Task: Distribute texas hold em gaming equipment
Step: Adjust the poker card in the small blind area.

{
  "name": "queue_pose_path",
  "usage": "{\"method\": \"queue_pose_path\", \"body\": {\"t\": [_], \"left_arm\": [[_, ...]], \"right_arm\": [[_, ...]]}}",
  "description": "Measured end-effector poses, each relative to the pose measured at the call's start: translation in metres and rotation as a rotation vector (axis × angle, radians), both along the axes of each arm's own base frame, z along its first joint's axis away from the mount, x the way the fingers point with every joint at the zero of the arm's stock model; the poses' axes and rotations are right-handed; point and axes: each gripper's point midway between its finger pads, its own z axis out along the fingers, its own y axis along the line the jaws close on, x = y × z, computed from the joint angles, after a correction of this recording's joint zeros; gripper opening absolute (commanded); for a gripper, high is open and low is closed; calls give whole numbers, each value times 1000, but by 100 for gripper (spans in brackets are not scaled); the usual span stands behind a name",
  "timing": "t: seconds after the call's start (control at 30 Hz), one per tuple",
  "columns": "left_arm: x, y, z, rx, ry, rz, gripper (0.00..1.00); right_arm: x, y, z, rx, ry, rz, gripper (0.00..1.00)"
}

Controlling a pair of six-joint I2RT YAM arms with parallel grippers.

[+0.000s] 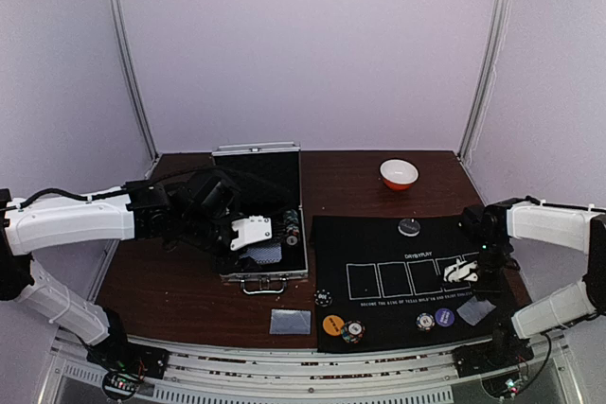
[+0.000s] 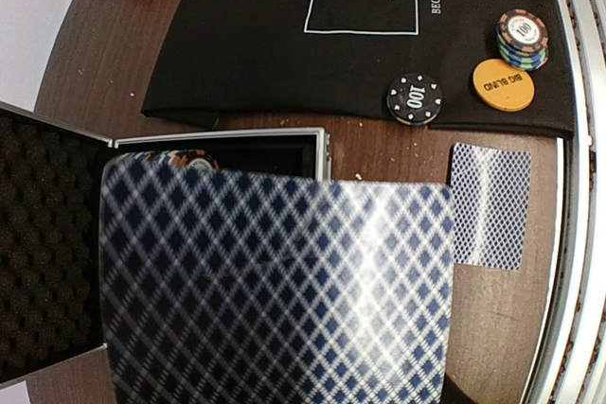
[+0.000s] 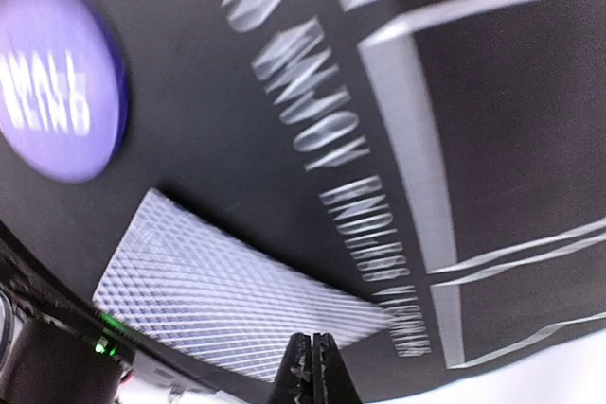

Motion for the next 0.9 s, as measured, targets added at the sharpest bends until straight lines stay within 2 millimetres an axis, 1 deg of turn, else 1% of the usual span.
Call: {"method": "queue_pose_path", "body": {"t": [0.1, 0.17, 0.2, 0.27, 0.43, 0.63, 0.9], "left_arm": [[1, 1, 0, 0, 0, 3, 53], [1, 1, 0, 1, 0, 3, 53], [1, 1, 0, 1, 0, 3, 53], [1, 1, 0, 1, 0, 3, 53], [1, 1, 0, 1, 0, 3, 53], [1, 1, 0, 1, 0, 4, 53], [1, 1, 1, -1, -1, 4, 53]], "right_arm": [[27, 12, 9, 52, -83, -7, 0], [39, 16, 9, 62, -101, -10, 0], [43, 17, 6, 62, -100, -9, 0], [46, 18, -1, 57, -82, -3, 0], [43, 17, -14, 30, -34, 36, 0], [40, 15, -14, 0, -32, 95, 0], [12, 1, -14, -45, 22, 115, 0]]}}
